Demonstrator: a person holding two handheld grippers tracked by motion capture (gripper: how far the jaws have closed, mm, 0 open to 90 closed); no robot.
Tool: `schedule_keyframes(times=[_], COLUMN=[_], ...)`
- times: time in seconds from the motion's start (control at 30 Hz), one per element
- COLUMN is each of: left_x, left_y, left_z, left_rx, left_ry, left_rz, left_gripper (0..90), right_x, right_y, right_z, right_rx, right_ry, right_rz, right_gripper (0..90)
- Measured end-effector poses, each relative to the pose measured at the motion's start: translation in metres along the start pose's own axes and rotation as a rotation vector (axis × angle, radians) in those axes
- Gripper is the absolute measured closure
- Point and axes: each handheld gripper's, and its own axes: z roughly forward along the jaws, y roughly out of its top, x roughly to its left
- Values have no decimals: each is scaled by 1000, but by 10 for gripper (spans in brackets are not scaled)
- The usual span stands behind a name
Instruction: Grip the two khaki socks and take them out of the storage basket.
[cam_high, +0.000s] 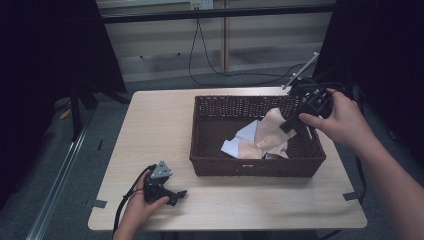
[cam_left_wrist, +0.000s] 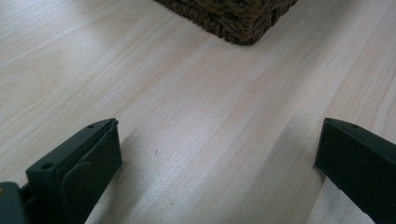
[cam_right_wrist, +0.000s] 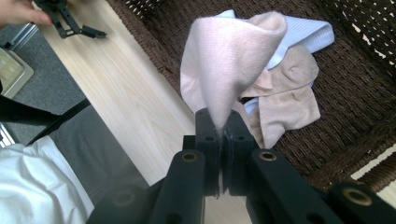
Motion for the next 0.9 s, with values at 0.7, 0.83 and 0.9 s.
schedule_keyframes(times=[0.7,0.83,0.9], left_x=[0,0,1], left_y=[0,0,0], left_z=[0,0,-1], left_rx=[0,7,9], left_ry=[0,-3,-1], left_rz=[1,7,9], left_gripper=[0,0,0], right_x=[15,19,24], right_y=[-16,-20,-27], right_z=[4,12,20], right_rx=[23,37,43], right_ry=[77,97,110], right_rz=[-46,-62,-82], right_gripper=[866,866,865])
